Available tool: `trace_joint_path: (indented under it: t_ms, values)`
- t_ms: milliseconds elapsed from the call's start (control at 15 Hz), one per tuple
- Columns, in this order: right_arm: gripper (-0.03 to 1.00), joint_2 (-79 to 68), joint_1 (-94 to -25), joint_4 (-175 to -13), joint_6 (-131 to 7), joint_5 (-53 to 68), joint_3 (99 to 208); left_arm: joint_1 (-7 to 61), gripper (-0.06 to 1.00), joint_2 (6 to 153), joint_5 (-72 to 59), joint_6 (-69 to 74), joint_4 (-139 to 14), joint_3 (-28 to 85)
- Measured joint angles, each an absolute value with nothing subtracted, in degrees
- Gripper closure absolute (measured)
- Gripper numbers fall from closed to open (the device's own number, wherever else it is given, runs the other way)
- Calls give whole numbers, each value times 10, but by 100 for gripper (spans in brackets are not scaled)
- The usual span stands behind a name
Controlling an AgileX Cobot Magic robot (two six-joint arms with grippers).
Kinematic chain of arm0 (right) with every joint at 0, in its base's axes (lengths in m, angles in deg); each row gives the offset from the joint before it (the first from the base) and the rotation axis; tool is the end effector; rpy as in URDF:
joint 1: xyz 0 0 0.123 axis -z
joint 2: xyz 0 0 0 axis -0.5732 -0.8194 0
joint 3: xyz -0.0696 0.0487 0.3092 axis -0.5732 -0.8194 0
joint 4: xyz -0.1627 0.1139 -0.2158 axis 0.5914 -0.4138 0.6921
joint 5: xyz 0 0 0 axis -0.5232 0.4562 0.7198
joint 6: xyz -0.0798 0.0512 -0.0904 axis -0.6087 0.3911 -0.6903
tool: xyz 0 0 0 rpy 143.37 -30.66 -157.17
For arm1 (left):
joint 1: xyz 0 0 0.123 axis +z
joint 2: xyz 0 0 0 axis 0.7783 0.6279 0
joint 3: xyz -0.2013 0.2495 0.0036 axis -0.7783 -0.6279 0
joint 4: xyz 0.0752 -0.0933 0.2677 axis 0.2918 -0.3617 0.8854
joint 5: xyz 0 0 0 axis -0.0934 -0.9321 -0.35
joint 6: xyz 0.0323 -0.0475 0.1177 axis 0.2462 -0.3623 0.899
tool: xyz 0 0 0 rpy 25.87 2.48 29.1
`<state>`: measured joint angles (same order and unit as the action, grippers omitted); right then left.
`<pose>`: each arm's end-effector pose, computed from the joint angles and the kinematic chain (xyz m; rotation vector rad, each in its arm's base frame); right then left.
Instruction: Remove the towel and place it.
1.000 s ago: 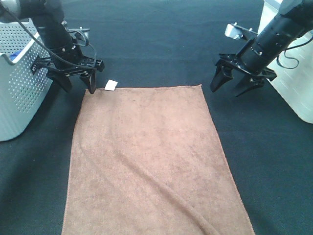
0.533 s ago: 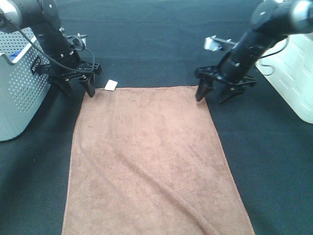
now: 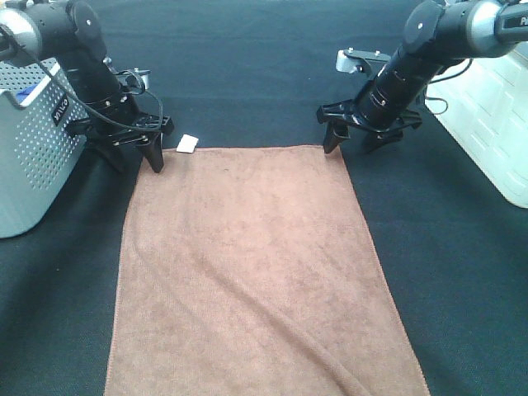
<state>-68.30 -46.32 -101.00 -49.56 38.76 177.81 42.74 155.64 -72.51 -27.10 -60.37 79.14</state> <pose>0.5622 0.1357 0.0831 -0.2913 2.7152 0.2961 0.5862 -0.1111 0.0701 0.2411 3.0199 -0.2978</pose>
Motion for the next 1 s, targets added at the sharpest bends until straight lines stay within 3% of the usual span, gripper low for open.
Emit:
trace_joint_path:
  t_ms: [1000]
  values:
    - [27,-729,-504,-1021,-490,384,1829,418,31,1567,-718,-259,-699,796]
